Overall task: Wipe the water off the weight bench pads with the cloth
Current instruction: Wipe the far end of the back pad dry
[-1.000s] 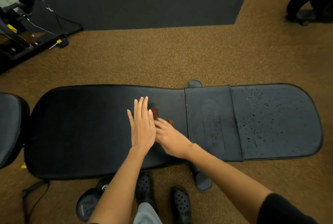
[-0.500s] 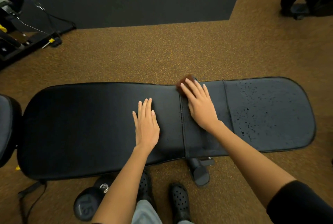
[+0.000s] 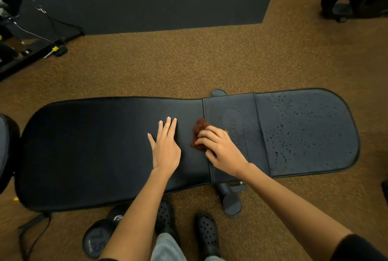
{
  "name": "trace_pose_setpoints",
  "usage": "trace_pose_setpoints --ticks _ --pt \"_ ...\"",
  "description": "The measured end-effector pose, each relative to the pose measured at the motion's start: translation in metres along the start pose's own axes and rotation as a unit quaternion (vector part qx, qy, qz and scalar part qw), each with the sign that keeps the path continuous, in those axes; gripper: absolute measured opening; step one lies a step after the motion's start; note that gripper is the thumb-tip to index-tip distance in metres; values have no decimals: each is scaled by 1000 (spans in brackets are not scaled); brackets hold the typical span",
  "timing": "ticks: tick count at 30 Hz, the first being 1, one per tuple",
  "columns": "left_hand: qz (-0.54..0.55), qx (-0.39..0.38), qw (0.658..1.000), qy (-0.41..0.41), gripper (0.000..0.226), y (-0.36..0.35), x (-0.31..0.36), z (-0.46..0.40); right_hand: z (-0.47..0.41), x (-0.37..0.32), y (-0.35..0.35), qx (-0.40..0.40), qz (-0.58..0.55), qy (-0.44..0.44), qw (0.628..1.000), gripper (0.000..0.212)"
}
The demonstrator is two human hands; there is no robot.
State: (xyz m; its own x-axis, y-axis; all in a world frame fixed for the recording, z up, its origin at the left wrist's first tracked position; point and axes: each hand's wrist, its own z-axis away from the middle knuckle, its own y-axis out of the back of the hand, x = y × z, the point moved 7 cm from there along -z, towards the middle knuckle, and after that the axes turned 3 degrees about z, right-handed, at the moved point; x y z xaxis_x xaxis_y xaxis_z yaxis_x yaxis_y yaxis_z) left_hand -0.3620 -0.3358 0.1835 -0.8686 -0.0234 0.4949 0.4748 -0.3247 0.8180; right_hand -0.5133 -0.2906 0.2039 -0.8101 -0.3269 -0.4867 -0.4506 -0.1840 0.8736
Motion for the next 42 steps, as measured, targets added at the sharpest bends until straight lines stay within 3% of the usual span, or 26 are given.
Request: trace_pose_setpoints --ticks 3,7,14,23,25,26,29,31,35,37,42 --pt "49 0 999 4 67 3 -3 0 -24 6 -3 35 3 -31 999 48" --pt "111 20 994 1 65 7 -3 2 -64 5 -11 61 -31 -72 995 48" --pt "196 67 978 5 48 16 -2 5 -60 -19 -27 -18 -122 -30 992 47" --pt "111 6 986 -122 46 -18 14 55 35 -69 -25 -124 -269 -3 955 32" --pt "80 27 989 -120 49 -20 11 68 40 -63 -16 -97 -312 -50 944 31" --pt "68 42 991 -111 49 -19 9 74 40 -53 -5 -43 -326 -86 941 31" --pt "20 63 992 -105 51 -21 10 94 42 -4 35 167 -264 -174 934 31" --pt "4 56 994 -97 54 -28 11 105 42 28 55 224 -163 -200 940 29" --pt "30 56 996 -60 55 -39 13 110 47 74 69 188 -12 -243 952 32" --pt "96 54 994 -22 56 -42 18 106 53 83 68 159 38 -243 956 35" --pt "211 118 970 26 46 -42 35 72 64 92 64 114 68 -242 961 46"
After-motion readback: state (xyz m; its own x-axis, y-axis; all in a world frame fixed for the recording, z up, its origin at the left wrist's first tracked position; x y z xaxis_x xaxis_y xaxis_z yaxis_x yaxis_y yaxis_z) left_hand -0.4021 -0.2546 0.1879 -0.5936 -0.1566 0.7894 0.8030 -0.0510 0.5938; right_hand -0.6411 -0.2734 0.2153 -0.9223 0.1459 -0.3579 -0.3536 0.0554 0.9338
